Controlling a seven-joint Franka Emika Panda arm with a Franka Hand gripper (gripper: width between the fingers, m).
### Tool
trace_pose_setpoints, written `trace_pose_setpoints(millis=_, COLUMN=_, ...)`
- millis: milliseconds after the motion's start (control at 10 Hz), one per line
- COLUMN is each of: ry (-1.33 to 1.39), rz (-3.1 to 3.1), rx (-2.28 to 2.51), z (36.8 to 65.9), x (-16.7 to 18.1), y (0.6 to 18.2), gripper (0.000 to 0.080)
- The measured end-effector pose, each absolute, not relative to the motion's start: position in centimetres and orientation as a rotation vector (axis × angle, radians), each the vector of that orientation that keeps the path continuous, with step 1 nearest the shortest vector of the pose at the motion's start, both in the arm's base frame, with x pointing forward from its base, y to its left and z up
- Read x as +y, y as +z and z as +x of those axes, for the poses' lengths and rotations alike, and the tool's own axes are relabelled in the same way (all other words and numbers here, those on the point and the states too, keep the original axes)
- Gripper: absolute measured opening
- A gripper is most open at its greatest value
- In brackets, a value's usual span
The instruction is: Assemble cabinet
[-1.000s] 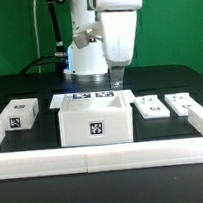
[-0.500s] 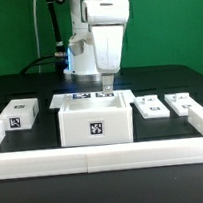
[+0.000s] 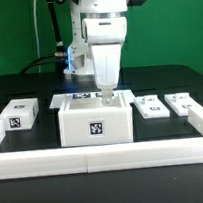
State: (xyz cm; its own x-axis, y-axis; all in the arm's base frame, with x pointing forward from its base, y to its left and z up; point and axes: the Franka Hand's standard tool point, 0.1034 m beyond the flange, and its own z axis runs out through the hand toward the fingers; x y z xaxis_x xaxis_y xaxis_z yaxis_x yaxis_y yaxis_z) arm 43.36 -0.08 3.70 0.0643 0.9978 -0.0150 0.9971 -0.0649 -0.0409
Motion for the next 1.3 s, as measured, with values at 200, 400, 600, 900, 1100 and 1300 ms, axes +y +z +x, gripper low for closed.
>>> trace_pose_setpoints(millis=200, ry=0.077, rz=-2.269, rx=-2.122, z=43.2, x=0.0, y=2.7, gripper=0.0798)
trace_pose_setpoints(millis=400, ry=0.09, rz=-2.267, rx=-2.109, z=43.1, x=0.0, y=2.0, gripper=0.0798)
trace_pose_setpoints(millis=600, ry=0.09, rz=-2.269, rx=-2.108, z=43.3, x=0.0, y=2.1, gripper=0.0785)
trace_pose_setpoints(millis=900, ry=0.09, rz=-2.269, rx=-2.108, z=43.3, x=0.0, y=2.1, gripper=0.0295)
trace_pose_setpoints(millis=1100, ry=0.09, rz=-2.269, rx=-2.108, z=43.3, x=0.0, y=2.1, gripper=0.0112)
trace_pose_setpoints(millis=1300, ry=0.08, rz=-2.273, rx=-2.112, z=43.5, x=0.0, y=2.2, gripper=0.0038)
